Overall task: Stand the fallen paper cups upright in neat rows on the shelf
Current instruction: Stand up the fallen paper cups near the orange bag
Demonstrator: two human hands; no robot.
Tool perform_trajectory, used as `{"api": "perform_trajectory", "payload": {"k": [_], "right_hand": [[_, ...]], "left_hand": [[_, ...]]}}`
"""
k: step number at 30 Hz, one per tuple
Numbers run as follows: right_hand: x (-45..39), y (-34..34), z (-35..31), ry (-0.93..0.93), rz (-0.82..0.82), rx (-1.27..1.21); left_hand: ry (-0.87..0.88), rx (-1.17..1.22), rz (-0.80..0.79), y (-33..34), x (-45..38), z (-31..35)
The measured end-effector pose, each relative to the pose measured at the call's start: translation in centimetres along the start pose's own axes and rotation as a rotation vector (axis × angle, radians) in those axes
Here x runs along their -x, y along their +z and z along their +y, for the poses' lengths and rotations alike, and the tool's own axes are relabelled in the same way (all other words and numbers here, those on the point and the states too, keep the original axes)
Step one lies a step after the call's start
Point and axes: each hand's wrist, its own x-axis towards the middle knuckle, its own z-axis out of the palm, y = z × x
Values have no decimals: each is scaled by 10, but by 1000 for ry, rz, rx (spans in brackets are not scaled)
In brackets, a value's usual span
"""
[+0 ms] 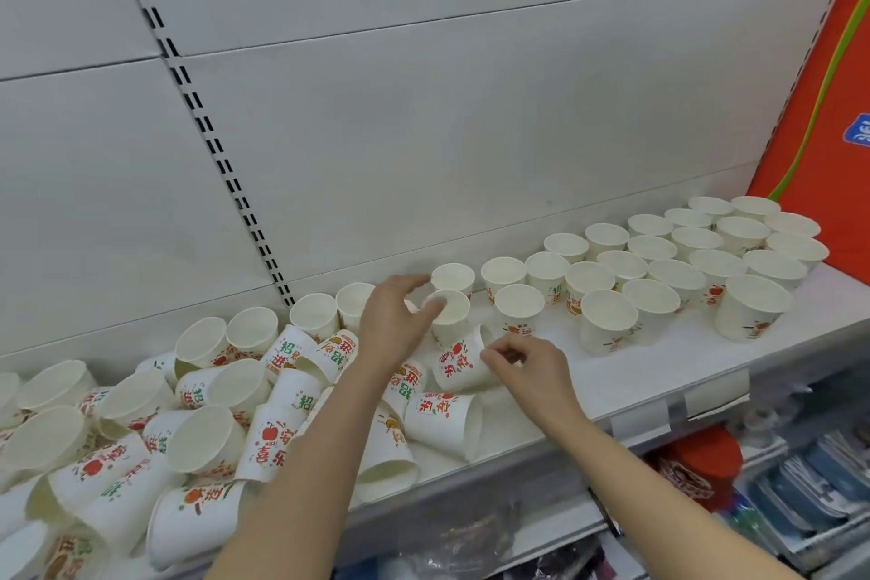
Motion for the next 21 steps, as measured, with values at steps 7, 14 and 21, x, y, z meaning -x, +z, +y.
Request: {"api": "perform_trajectory", "payload": {"k": [7,14,21], "right_hand": [[-16,-16,-39,-182,41,-263],[-28,-53,-50,-135,179,-462],[-19,-106,-27,-238,409,-220]], "left_hand": [[16,164,-303,11,36,36],[-11,301,-196,28,57,51],[-81,201,-23,64,57,62]]}}
